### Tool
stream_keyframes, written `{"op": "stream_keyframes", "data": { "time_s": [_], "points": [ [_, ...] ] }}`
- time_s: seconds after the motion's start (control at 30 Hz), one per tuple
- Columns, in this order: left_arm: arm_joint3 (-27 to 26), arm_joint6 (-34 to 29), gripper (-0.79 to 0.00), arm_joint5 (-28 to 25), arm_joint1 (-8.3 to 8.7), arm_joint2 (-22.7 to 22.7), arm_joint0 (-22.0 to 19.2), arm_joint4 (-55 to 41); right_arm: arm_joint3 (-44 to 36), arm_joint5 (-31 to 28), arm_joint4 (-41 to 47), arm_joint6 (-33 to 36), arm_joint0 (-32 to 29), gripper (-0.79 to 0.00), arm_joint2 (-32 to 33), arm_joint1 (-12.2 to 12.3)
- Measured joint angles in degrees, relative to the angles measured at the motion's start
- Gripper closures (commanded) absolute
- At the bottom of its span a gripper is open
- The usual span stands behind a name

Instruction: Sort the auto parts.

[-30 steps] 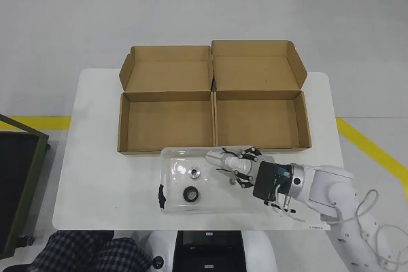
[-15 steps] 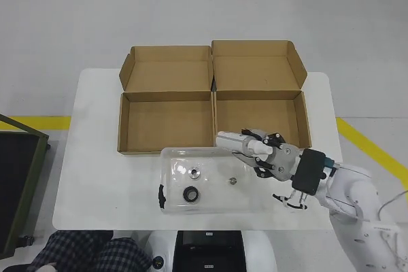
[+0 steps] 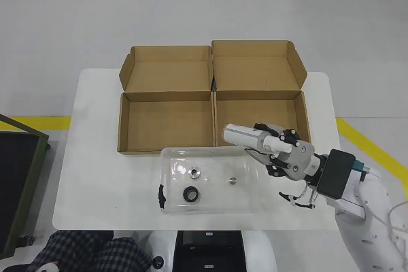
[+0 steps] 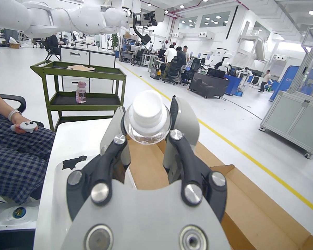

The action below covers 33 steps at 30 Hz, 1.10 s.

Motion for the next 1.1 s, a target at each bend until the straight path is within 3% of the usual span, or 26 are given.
{"op": "stream_keyframes", "data": {
  "time_s": [0.53,0.87,1.1],
  "points": [
    [0.0,0.0,-0.785,0.0,0.00,0.0,0.0,0.0,-0.9,2.2,-2.8,-1.1,-1.0,0.000,0.5,0.0],
    [0.0,0.0,-0.785,0.0,0.00,0.0,0.0,0.0,1.0,8.4,-6.0,3.8,0.3,0.000,-2.2,-0.3],
    [0.0,0.0,-0.785,0.0,0.00,0.0,0.0,0.0,6.8,11.6,-4.7,8.8,3.8,0.000,-6.3,-0.9]
  ]
}}
